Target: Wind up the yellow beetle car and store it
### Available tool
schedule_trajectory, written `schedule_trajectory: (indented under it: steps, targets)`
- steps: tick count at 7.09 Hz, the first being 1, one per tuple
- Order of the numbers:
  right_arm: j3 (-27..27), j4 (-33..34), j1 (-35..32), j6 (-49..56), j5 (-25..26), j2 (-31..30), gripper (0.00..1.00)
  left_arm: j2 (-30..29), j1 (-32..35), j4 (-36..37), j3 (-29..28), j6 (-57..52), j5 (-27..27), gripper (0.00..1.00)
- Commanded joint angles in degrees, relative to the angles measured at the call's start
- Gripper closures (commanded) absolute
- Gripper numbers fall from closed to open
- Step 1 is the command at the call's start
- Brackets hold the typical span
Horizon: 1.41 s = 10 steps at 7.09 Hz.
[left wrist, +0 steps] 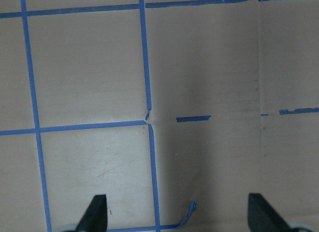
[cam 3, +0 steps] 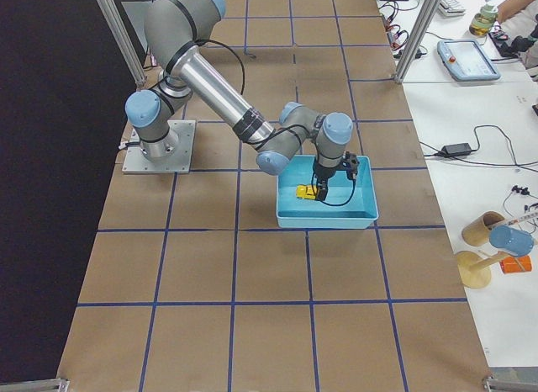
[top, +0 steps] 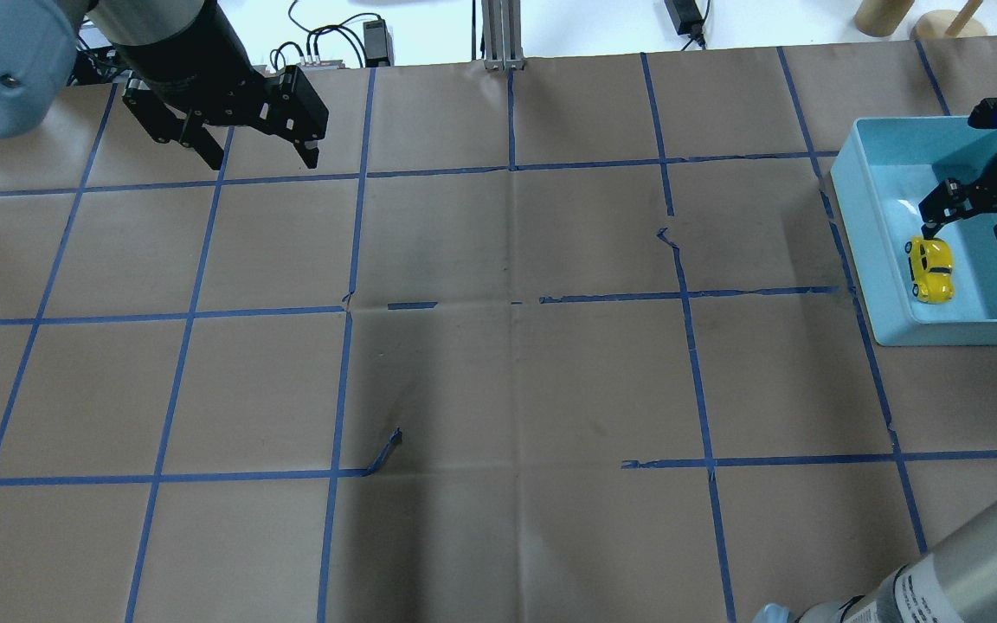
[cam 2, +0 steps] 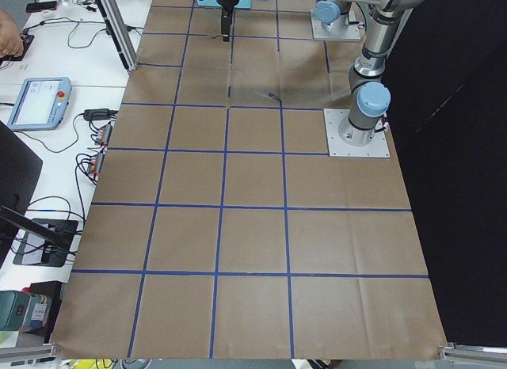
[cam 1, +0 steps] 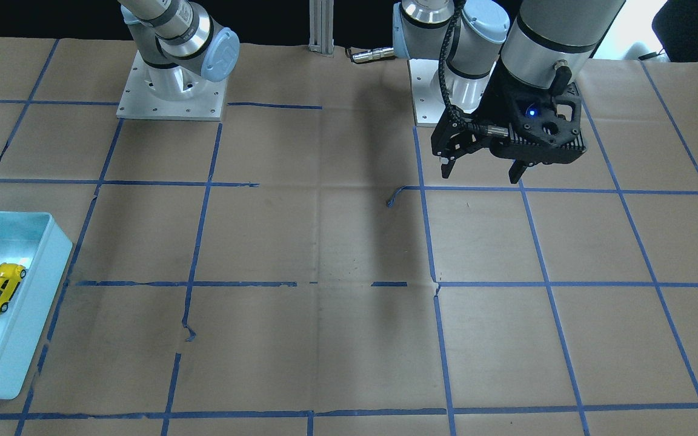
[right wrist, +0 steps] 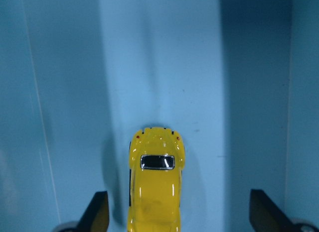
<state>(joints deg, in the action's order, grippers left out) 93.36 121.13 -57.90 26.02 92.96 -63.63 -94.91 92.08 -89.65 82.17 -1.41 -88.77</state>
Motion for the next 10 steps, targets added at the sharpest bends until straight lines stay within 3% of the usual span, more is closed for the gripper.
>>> schedule_trajectory:
  steps: [1,4,5,6,8,10]
  targets:
    - [-5.70,-7.26,-1.51,-4.98,-0.15,-1.76,0.00,-0.10,0.03,0.00,0.00,0.00,0.00,0.01]
    - [-19.59,-26.25,-12.02,-15.61,-0.06,-5.43,0.00,-0.01,0.03,0.00,0.00,0.00,0.00,0.01]
    - [-19.45,-26.74,-16.50,-18.87,0.02,-8.93,0.00,-0.10,0.03,0.00,0.00,0.00,0.00,0.01]
    - [-17.53,-31.79,-18.98,-23.42,-0.85,-12.97,0.00,-0.02,0.03,0.00,0.00,0.00,0.00,0.01]
    - [-11.22,-32.19,-26.01,-27.33,-0.94,-20.01,0.00,0.16,0.03,0.00,0.00,0.00,0.00,0.01]
    - [-6.02,-31.75,-26.13,-29.37,-1.12,-23.63,0.00,0.07,0.03,0.00,-0.08,0.09,0.00,0.01]
